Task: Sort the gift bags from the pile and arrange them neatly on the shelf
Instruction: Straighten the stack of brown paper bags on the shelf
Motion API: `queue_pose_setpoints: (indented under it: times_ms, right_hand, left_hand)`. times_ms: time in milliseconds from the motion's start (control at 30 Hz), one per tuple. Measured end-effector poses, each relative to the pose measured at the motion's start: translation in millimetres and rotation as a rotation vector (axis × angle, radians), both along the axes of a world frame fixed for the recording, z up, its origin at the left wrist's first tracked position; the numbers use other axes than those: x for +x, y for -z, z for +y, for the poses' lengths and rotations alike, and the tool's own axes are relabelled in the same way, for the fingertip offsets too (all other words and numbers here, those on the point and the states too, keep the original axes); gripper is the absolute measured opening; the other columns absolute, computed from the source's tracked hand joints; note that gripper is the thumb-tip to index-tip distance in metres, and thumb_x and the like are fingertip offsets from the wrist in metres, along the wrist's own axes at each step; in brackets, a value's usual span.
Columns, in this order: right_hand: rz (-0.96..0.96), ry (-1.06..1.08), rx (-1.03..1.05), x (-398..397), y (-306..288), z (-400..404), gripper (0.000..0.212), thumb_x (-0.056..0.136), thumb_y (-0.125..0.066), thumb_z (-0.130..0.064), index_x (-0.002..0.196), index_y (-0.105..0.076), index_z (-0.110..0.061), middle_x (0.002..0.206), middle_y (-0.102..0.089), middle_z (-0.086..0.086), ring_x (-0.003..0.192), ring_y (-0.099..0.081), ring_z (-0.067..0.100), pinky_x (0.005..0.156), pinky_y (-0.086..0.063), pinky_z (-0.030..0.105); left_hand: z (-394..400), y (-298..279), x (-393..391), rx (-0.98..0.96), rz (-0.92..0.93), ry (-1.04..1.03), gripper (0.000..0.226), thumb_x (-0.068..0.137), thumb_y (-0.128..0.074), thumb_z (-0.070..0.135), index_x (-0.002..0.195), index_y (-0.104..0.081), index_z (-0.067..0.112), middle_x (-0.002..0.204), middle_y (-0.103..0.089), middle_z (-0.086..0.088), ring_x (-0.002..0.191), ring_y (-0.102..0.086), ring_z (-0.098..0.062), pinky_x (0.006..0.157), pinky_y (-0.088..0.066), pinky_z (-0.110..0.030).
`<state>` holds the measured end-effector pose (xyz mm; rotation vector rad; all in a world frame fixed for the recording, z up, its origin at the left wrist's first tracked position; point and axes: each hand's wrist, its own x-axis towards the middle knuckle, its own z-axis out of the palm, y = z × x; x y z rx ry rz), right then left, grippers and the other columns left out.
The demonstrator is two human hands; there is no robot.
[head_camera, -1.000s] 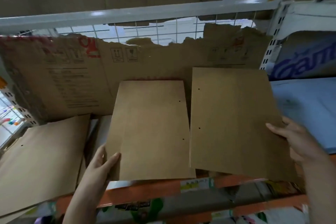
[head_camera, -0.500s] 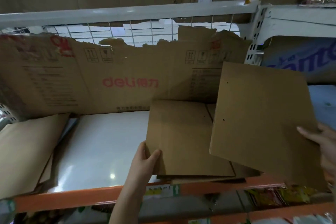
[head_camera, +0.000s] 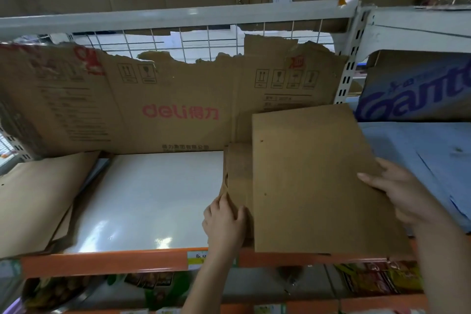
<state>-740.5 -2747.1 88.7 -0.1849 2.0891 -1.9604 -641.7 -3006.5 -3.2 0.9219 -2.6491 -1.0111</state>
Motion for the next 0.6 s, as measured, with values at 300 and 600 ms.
queue_pose_setpoints:
  times_ms: [300, 600]
  right_hand:
    - [0.085, -0.02, 0.478, -30.2, 31.5, -87.0, 0.022, 0.09, -0.05, -0.007, 0.111, -0.056, -0.011, 0.1, -0.062, 0.009, 0.091, -0.059, 0.024, 0.073, -0.048, 0.03]
    - [0.324, 0.077, 1.127, -19.3, 48.6, -108.0, 0.015, 0.092, -0.044, -0.006, 0.103, -0.051, 0.001, 0.106, -0.055, 0.02, 0.076, -0.046, 0.023, 0.063, -0.039, 0.028]
  left_hand:
    - [-51.9, 0.8, 35.8, 0.297, 0.225, -0.1, 0.038, 0.097, -0.042, 0.021, 0.135, -0.047, 0.02, 0.136, -0.051, -0.005, 0.098, -0.054, -0.007, 0.063, -0.044, -0.016]
    - [-102.5, -9.2, 65.0, -0.037, 0.162, -0.044, 0.034, 0.095, -0.048, 0.019, 0.128, -0.056, 0.015, 0.13, -0.058, -0.005, 0.119, -0.052, -0.02, 0.098, -0.041, -0.032]
